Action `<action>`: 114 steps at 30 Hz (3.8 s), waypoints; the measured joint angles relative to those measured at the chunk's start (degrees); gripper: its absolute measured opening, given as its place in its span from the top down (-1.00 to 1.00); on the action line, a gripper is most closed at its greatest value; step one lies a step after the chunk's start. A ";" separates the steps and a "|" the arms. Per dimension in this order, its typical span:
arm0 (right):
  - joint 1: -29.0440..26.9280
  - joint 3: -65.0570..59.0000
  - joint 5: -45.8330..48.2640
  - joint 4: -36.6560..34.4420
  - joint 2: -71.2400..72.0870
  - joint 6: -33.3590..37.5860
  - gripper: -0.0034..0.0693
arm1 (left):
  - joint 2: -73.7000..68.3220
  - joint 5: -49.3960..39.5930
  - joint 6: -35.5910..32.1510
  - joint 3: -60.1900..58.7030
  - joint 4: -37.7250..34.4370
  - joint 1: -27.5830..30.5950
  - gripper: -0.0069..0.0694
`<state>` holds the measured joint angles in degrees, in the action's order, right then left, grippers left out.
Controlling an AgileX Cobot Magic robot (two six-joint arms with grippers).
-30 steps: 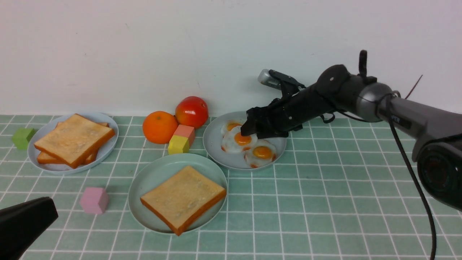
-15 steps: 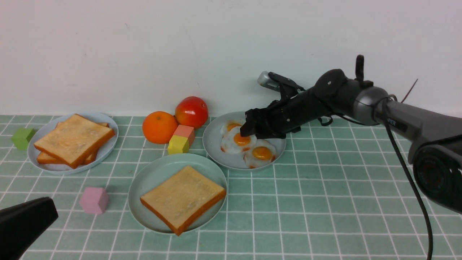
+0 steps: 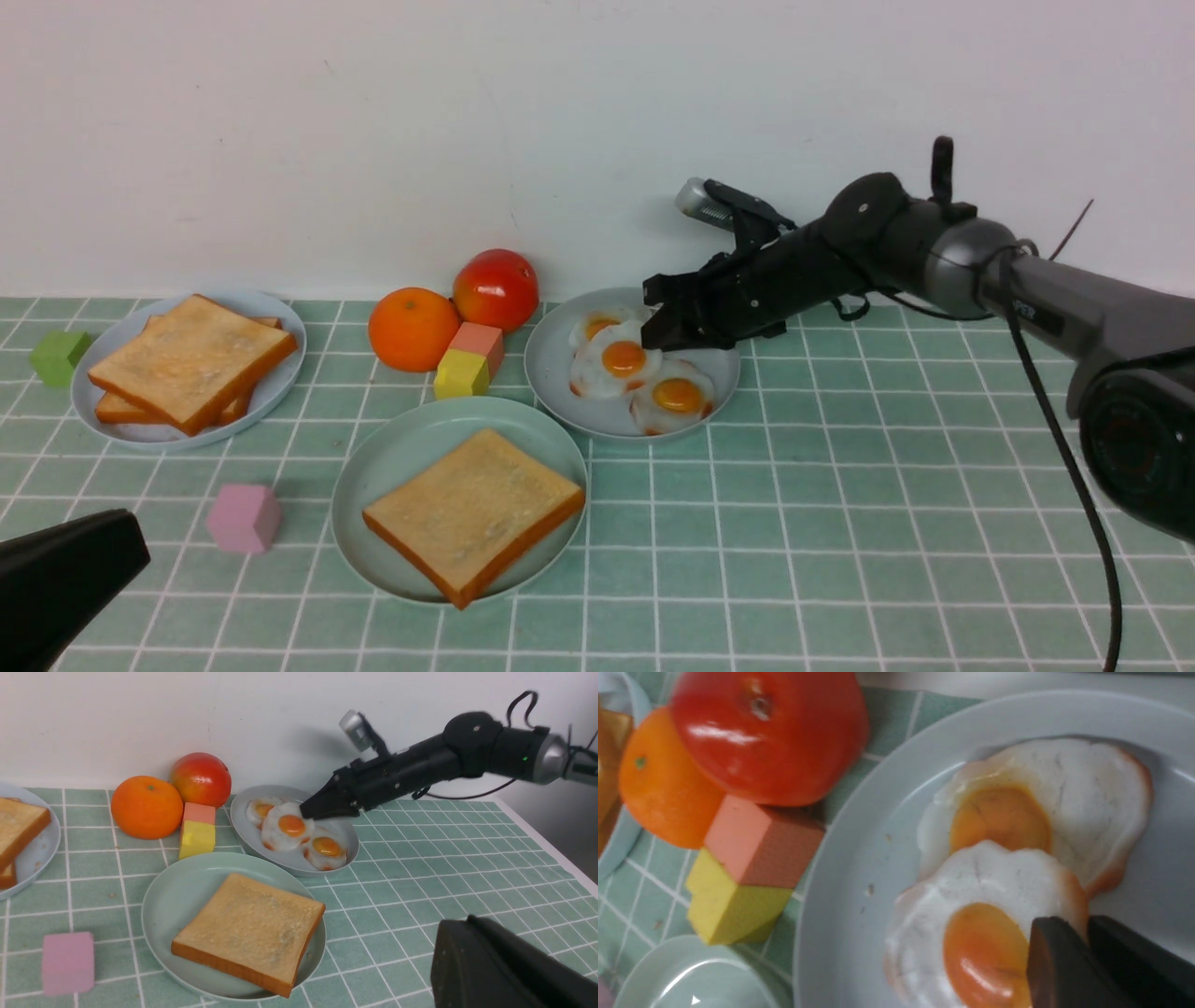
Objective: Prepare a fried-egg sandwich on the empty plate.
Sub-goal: Use the right arm to grab a fried egg, then use the right arm to place the fried egg on the slice of bread in the middle, then use the left arm to grab a slice of bread
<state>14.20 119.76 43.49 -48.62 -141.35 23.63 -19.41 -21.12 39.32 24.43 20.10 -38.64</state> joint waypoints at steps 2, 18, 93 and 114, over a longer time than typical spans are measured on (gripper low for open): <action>-0.24 -0.10 1.24 0.30 1.79 0.00 0.72 | 0.00 -0.16 0.02 0.00 0.00 0.00 0.84; 10.06 -19.77 13.59 -4.73 21.53 4.31 0.74 | 0.00 -5.62 0.02 0.00 2.17 0.00 0.84; 16.17 -53.22 24.69 23.10 83.54 -7.27 0.87 | -93.48 -16.25 -49.48 56.79 -5.13 38.19 0.23; 16.17 -53.22 23.90 20.47 83.54 -7.27 0.87 | -98.28 -12.04 -49.48 57.40 0.25 38.14 0.24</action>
<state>30.36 66.55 67.39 -28.15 -57.81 16.36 -117.69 -33.16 -10.16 81.83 20.35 -0.50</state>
